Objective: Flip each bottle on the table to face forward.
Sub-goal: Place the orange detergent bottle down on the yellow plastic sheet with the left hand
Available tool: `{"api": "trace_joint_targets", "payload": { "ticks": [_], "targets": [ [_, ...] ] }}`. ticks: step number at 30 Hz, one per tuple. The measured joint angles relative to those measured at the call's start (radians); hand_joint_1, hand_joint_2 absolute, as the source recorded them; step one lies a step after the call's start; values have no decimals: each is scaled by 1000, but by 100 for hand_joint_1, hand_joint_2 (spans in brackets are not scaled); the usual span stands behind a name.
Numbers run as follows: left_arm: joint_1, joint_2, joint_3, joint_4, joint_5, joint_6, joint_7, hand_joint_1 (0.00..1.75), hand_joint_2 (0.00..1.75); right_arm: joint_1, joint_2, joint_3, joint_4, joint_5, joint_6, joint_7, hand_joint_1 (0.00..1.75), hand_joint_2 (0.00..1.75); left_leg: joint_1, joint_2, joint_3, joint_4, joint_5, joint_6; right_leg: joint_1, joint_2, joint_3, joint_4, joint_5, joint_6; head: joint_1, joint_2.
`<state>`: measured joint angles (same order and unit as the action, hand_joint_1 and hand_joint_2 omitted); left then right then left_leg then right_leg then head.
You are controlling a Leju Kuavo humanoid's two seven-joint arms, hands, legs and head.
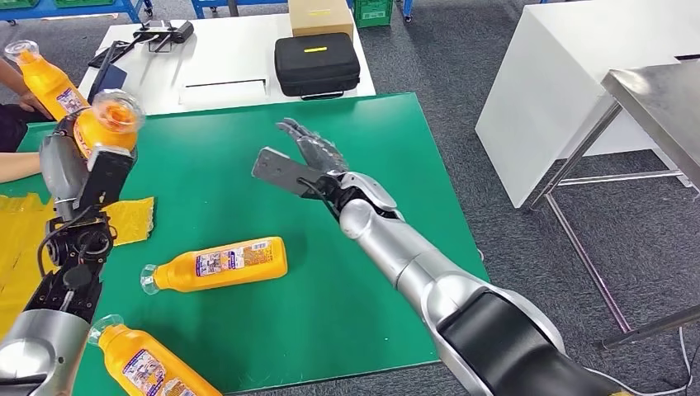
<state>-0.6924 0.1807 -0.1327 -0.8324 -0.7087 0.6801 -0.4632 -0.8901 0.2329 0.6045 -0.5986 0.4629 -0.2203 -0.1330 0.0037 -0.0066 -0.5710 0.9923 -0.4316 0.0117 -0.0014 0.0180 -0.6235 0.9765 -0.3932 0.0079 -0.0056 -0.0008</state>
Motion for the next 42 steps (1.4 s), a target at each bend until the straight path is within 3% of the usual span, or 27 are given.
{"api": "trace_joint_targets", "payload": {
  "ticks": [5, 11, 14, 19, 26, 35, 39, 42],
  "targets": [
    [3, 41, 139, 55, -616, 16, 163, 175, 175, 13, -48, -91, -29, 2, 14, -26, 0, 0, 0, 2, 0, 0, 0, 0, 0, 2, 0, 0, 0, 0, 0, 0],
    [-35, 111, 155, 228, -822, -2, 343, 175, 175, 26, -60, -140, -36, 22, 35, -49, 0, 0, 1, 3, 0, 0, 0, 0, 0, 3, -1, 0, 0, 0, 0, 0],
    [-62, 151, 91, 333, -853, -75, 438, 175, 175, 28, -60, -150, -36, 26, 48, -55, 0, 0, 1, 3, 0, 0, 0, 0, 1, 4, -1, 1, 0, 0, 0, 0],
    [-89, 203, -12, 443, -853, -201, 493, 175, 175, 32, -61, -160, -36, 25, 65, -65, 0, 0, 1, 3, 0, 0, 0, 0, 1, 4, -2, 1, 0, 0, 0, 0],
    [-98, 241, -59, 516, -829, -322, 492, 175, 175, 42, -65, -163, -36, 20, 77, -68, 0, 0, 1, 3, -1, 0, 0, 0, 0, 4, -2, 1, 0, 0, 0, 0],
    [-95, 251, -67, 555, -811, -369, 484, 175, 175, 56, -69, -163, -36, 19, 81, -68, 0, 0, 1, 3, -1, 0, 0, 0, 0, 3, -2, 1, 0, 0, 0, 0],
    [-91, 252, -68, 564, -796, -383, 476, 0, 175, 57, -69, -163, -36, 19, 83, -68, 0, 0, 1, 3, -1, 0, 0, 0, 0, 3, -2, 1, 0, 0, 0, 0],
    [-80, 252, -67, 569, -779, -398, 470, 0, 175, 57, -69, -163, -36, 20, 88, -68, 0, 0, 1, 3, -1, 0, 0, 0, 0, 3, -2, 1, 0, 0, 0, 0]
  ]
}}
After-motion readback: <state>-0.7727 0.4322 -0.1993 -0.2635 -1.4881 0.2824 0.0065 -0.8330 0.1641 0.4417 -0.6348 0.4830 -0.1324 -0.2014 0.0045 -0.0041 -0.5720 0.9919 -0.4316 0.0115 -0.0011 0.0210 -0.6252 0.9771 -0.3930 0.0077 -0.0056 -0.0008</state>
